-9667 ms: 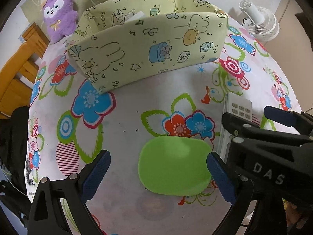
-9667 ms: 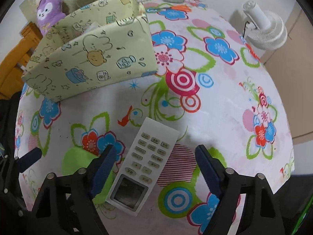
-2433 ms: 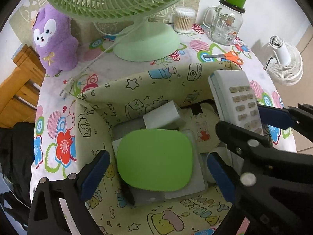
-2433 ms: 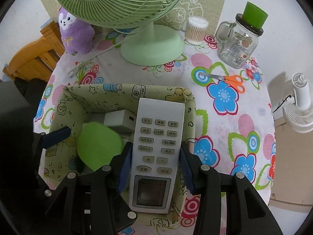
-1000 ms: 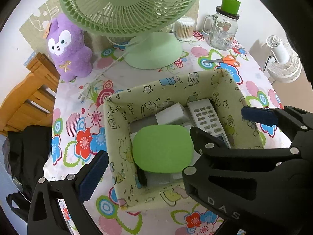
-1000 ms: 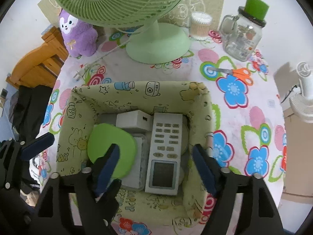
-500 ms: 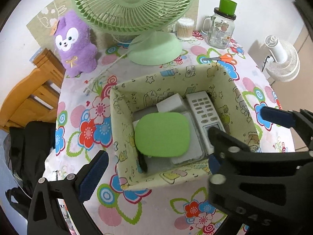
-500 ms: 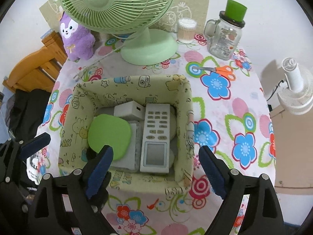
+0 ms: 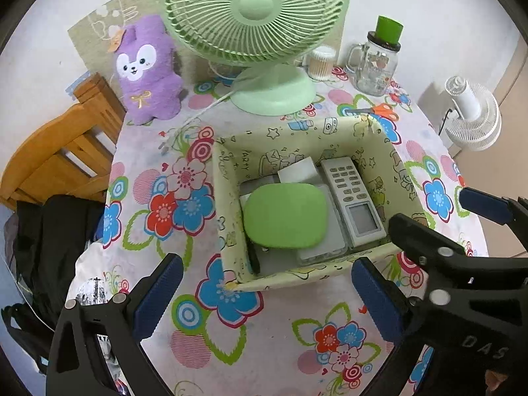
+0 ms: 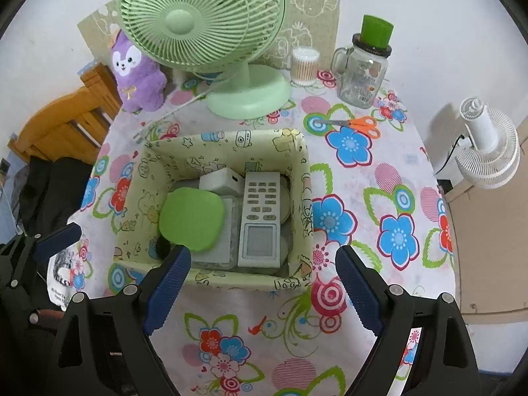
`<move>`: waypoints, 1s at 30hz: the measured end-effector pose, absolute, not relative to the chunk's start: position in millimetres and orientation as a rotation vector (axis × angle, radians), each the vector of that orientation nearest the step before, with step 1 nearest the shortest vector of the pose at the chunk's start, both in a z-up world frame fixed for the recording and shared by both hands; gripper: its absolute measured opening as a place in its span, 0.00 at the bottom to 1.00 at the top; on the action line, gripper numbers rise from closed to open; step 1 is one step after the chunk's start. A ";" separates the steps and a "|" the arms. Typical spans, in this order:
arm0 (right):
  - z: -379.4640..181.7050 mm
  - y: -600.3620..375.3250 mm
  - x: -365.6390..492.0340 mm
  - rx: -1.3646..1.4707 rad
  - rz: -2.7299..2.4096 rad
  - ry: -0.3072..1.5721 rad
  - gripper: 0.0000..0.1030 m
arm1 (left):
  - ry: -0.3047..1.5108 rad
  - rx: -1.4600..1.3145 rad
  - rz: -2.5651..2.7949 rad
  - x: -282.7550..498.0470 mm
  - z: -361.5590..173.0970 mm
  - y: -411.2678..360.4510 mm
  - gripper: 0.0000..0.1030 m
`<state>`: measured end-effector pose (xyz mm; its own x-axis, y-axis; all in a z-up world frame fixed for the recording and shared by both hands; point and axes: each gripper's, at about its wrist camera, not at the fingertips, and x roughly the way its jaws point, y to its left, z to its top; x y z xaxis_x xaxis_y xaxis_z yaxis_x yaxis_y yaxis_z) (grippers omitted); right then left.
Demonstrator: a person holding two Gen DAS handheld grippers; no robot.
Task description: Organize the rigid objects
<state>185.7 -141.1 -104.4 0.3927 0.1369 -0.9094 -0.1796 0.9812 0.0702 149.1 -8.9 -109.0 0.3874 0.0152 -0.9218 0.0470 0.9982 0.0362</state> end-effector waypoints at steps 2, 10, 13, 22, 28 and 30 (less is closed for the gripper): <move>-100.8 -143.1 182.4 -0.033 0.190 1.141 0.91 | 1.168 0.043 -0.020 147.4 -106.6 -4.6 1.00; -84.2 -152.9 164.6 -0.001 0.137 1.096 0.92 | 1.131 0.037 -0.041 137.7 -90.6 4.2 1.00; -77.3 -156.8 157.1 0.006 0.121 1.076 0.96 | 1.119 0.025 -0.039 132.8 -85.0 6.0 1.00; -52.9 -165.6 139.8 0.024 0.145 1.022 0.97 | 1.081 -0.026 0.011 111.1 -58.1 12.7 1.00; -25.6 -168.0 123.0 0.000 0.173 0.971 0.97 | 1.040 -0.032 0.032 90.8 -35.8 11.4 1.00; -18.9 -168.4 117.9 -0.010 0.186 0.954 0.97 | 1.024 -0.044 0.029 84.2 -27.5 10.0 1.00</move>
<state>117.9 -168.4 -18.9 0.5638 0.1536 -0.8115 -0.1627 0.9840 0.0732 84.2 10.0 -27.5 0.5195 0.0034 -0.8544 -0.0446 0.9987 -0.0231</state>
